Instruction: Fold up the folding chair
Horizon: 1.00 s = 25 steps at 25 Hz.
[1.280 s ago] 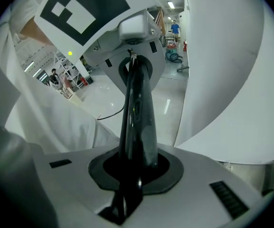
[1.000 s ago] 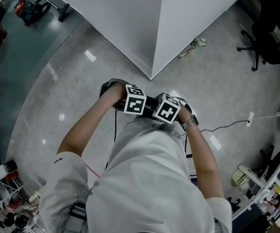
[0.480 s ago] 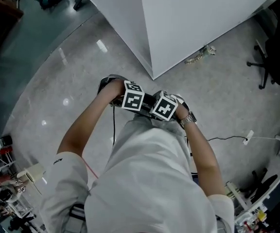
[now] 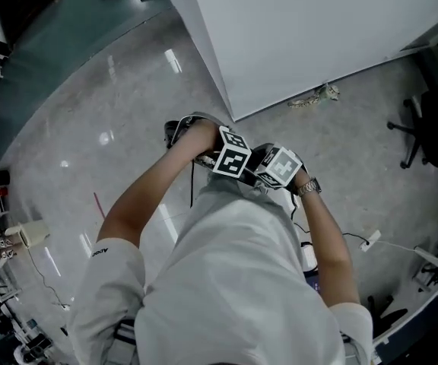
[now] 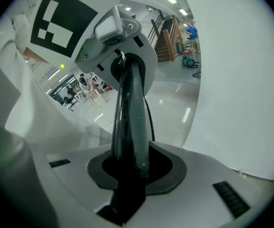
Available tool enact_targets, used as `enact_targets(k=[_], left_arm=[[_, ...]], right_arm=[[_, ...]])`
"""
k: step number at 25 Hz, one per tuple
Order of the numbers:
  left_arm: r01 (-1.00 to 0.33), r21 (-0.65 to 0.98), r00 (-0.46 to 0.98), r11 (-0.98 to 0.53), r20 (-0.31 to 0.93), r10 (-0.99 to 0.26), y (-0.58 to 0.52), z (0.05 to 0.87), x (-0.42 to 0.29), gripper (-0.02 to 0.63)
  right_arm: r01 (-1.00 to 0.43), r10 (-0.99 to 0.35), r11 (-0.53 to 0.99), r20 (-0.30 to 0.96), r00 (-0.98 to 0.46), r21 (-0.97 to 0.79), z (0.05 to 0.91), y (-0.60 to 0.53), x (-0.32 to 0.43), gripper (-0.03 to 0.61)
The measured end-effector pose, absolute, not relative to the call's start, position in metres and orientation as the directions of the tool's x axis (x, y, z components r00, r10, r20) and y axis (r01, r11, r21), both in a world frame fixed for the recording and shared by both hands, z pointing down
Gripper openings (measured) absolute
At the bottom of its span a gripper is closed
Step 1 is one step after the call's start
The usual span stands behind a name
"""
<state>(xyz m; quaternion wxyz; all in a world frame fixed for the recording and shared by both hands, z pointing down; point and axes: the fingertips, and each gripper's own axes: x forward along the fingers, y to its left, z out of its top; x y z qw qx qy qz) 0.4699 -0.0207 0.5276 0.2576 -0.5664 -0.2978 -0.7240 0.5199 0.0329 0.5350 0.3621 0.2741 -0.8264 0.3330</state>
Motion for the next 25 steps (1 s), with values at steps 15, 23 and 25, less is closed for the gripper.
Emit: enact_targets(k=[15,23,25], left_arm=[[0.497,0.081,-0.141,-0.864,0.99,0.013,0.002,0.516,0.5,0.066],[0.304,0.073,-0.045,-0.95,0.997,0.062,-0.028,0.523,0.469,0.064],[0.264,0.079,-0.027,-0.961,0.997,0.074,-0.034,0.526,0.463,0.064]], right_arm=[[-0.517,-0.113,0.827,0.837,-0.535,-0.219,0.516,0.036,0.563,0.071],[-0.332,-0.027,0.931,0.88,-0.474,-0.15,0.514,-0.013,0.537,0.069],[-0.292,-0.013,0.947,0.889,-0.457,-0.136,0.511,-0.023,0.53,0.071]])
